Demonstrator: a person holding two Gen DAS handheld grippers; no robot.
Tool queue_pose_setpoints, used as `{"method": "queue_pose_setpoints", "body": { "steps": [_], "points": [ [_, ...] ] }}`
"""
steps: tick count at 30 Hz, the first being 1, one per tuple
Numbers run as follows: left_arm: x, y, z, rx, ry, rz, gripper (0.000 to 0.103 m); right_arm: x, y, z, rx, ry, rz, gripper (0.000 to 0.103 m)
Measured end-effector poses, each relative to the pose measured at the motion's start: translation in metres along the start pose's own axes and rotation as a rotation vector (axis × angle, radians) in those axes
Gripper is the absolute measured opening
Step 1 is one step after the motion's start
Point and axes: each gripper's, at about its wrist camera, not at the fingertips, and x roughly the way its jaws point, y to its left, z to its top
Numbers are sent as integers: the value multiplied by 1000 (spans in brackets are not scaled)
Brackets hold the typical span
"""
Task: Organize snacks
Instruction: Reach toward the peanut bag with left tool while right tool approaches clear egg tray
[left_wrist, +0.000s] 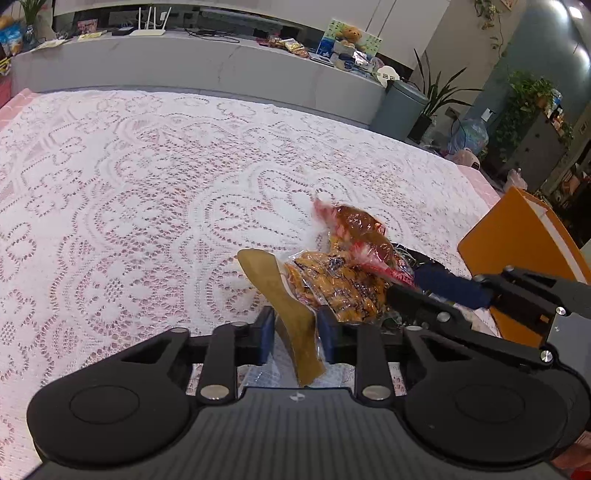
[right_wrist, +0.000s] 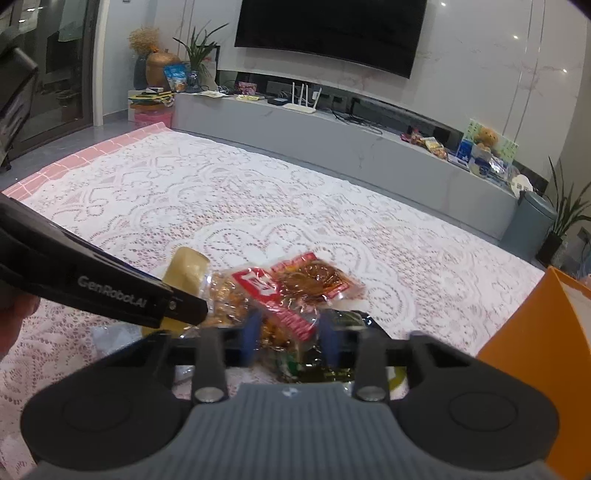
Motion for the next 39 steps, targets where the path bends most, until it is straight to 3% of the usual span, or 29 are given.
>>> {"method": "queue_pose_setpoints", "body": {
  "steps": [3,5,14,17,18,22,31,35,37,39],
  "points": [
    [-2,-4,-1,13,-8,-1,18,-3,6,-3,-36,-18,-7,2],
    [-4,-6,-2,19,-20,0,15,-7,7,-3,-37,-29,-7,0],
    [-31,-16,-11,-3,-59,29,8,-38,1,-2,31,-61,4,0],
    [-39,-14,-16,-23,-64,34,6,-45,0,-8,50,-40,0,0],
    [-42,-13,-18,-27,-67,39,0,-46,-1,-9,59,-25,-1,0],
    [-49,-12,-22,-29,-46,82,0,-48,-6,-17,111,50,-19,0],
    [-63,-19,-47,-16,38,-30,0,-57,-29,-32,202,141,-81,1],
    [-62,-23,-56,8,85,-38,6,-64,-43,-38,276,156,-71,2],
    [-62,-23,-58,20,82,-1,15,-66,-51,-41,320,171,-64,4],
    [-64,-25,-57,51,75,34,34,-68,-58,-45,363,192,-54,11]
  ]
}}
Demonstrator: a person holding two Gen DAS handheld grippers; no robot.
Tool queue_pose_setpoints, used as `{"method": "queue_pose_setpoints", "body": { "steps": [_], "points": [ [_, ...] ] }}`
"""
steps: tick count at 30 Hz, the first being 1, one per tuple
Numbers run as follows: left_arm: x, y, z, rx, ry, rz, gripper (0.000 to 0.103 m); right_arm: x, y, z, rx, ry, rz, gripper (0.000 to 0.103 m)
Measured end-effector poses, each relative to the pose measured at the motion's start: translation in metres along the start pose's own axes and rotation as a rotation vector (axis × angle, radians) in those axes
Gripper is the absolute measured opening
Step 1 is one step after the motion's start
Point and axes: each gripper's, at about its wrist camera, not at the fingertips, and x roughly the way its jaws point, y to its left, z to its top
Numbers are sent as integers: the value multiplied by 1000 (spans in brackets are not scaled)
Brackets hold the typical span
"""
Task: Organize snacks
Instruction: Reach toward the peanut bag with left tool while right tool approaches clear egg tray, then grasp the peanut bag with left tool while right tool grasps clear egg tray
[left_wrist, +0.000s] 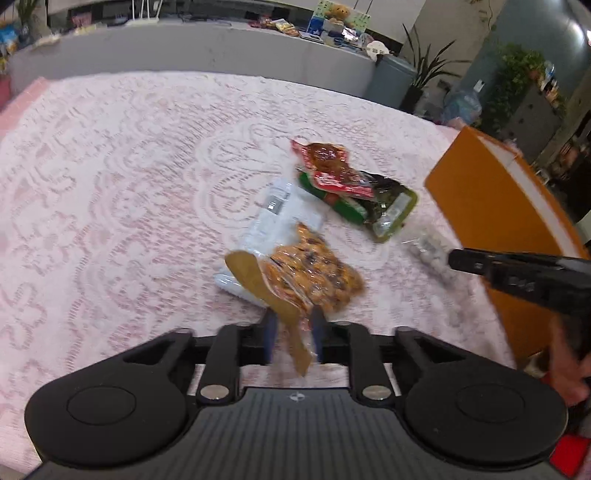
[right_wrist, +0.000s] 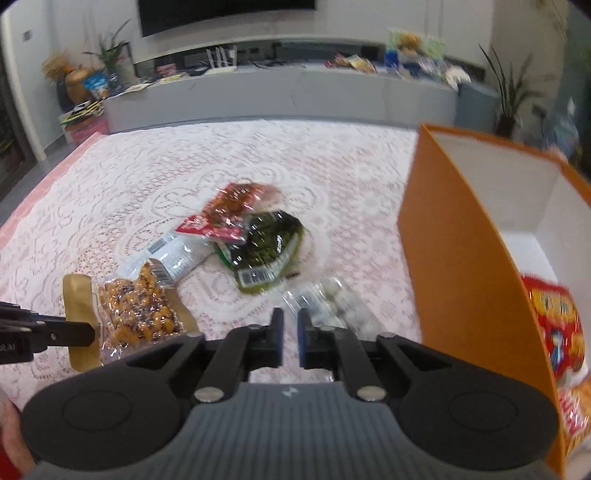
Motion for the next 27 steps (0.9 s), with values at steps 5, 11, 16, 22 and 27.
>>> {"method": "queue_pose_setpoints", "body": {
  "steps": [5,11,16,22,27],
  "points": [
    [-12,-1,2,54,-62,29,49,-9,-11,-5,56,12,19,44],
    [-16,-30,2,344,-127,32,71,5,-2,-1,14,22,-9,53],
    [4,-44,12,534,-76,-13,78,24,8,10,-147,18,-62,68],
    [28,-38,24,578,7,-35,80,33,12,12,-374,16,-81,79],
    [45,-32,23,556,29,-5,81,49,-6,21,-276,78,-37,79]
  ]
}}
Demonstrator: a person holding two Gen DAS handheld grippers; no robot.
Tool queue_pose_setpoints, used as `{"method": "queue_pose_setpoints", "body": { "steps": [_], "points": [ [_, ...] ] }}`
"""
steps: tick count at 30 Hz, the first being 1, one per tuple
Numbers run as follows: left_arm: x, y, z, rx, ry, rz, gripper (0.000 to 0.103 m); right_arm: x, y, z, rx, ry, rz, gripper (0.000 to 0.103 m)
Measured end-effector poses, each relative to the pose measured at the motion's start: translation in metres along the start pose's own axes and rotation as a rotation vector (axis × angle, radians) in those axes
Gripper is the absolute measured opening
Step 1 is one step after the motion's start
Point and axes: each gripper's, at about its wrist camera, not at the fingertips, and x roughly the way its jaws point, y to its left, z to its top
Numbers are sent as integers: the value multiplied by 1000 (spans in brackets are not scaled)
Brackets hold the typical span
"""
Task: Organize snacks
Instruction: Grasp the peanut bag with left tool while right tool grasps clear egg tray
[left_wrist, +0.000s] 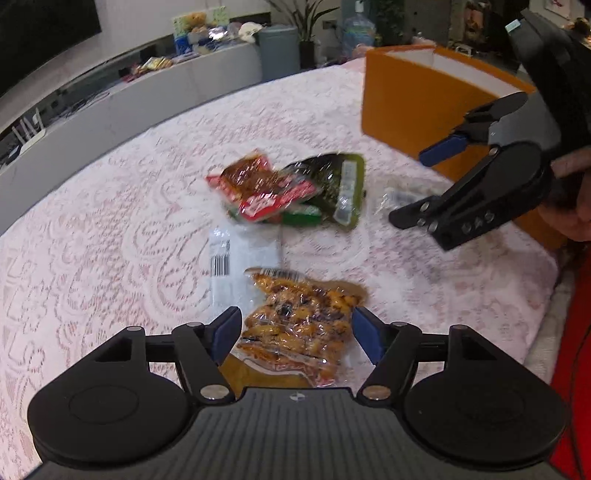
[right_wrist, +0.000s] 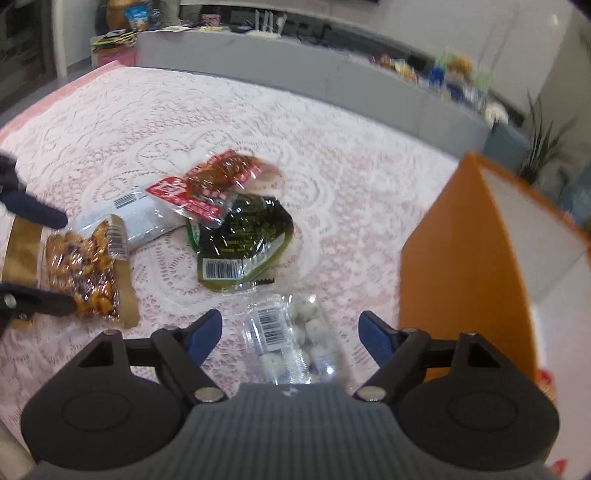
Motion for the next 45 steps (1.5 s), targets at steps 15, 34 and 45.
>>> {"method": "queue_pose_setpoints", "body": {
  "steps": [15,34,45],
  "points": [
    [5,-6,-9,9,-32,7,91,4,-2,-6,196,93,158,77],
    [17,-8,-12,-18,-33,31,93,0,29,-10,97,101,96,61],
    [4,4,-8,-177,-66,9,90,-7,21,-10,181,100,127,52]
  ]
}}
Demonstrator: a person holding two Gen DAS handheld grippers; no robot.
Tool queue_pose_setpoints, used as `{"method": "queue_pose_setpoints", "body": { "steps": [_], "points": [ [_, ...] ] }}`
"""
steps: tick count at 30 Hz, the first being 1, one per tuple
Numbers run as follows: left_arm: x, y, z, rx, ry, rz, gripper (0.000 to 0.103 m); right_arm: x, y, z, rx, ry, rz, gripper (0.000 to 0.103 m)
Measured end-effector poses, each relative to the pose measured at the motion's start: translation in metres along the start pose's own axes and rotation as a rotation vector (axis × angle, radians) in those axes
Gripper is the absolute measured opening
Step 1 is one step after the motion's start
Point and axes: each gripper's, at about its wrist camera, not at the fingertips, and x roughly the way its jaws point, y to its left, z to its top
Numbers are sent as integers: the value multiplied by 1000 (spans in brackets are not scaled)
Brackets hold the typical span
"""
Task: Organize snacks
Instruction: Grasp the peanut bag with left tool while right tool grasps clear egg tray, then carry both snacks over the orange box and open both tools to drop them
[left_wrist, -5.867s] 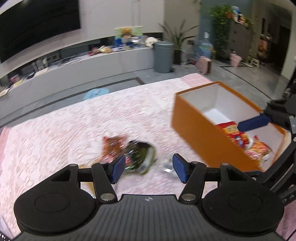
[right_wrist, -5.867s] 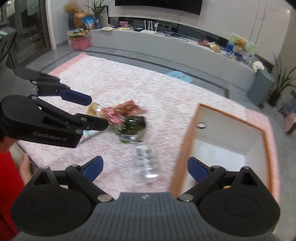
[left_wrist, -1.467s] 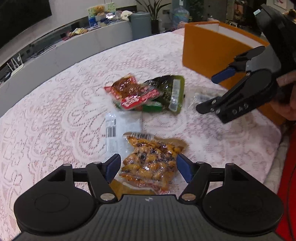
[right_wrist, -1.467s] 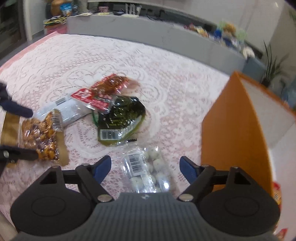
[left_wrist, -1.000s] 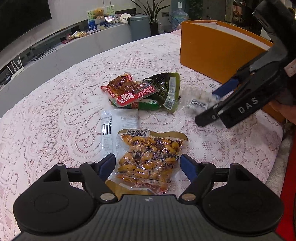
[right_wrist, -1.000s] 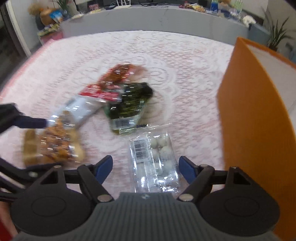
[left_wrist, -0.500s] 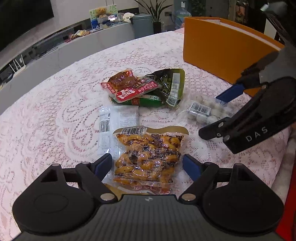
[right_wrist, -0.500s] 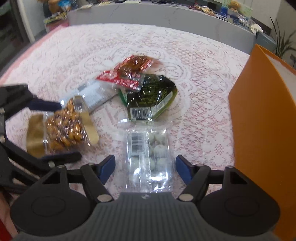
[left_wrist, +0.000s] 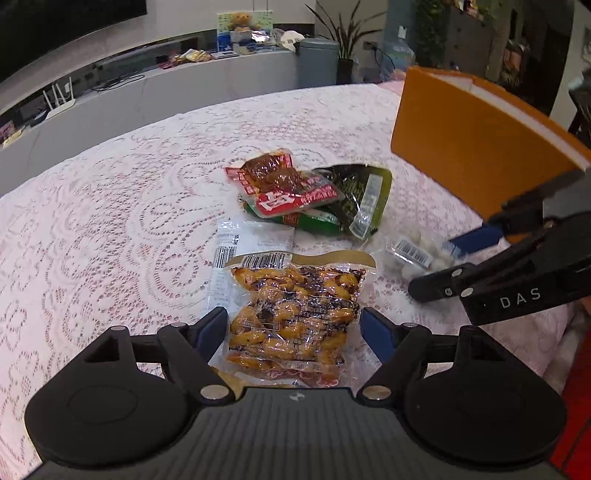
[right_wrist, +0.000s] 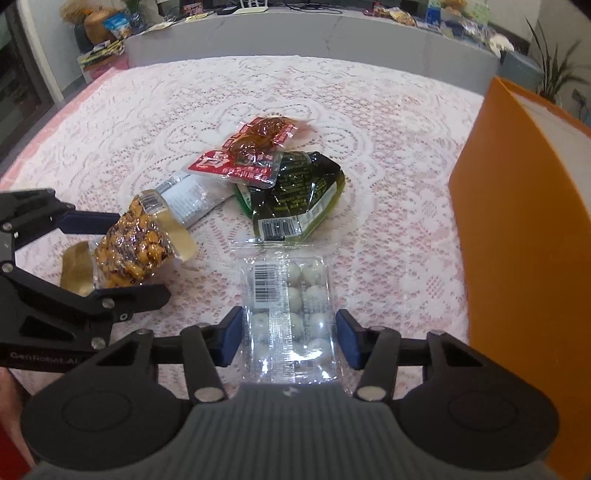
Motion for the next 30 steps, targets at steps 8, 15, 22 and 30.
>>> {"method": "queue_pose_setpoints", "body": {
  "steps": [8,15,22,30],
  "points": [
    [-19,-6,0,-103,-16,5,90,-18,-7,-7,97,-16,49,52],
    [-41,-20,0,-165,-37,19,90,-45,-8,-9,125,-84,66,51],
    [-70,-44,13,-193,-66,27,90,-84,-9,-9,125,-180,74,51],
    [-105,-72,54,-214,-84,-12,90,-143,-39,-11,152,-254,89,51]
  ]
}}
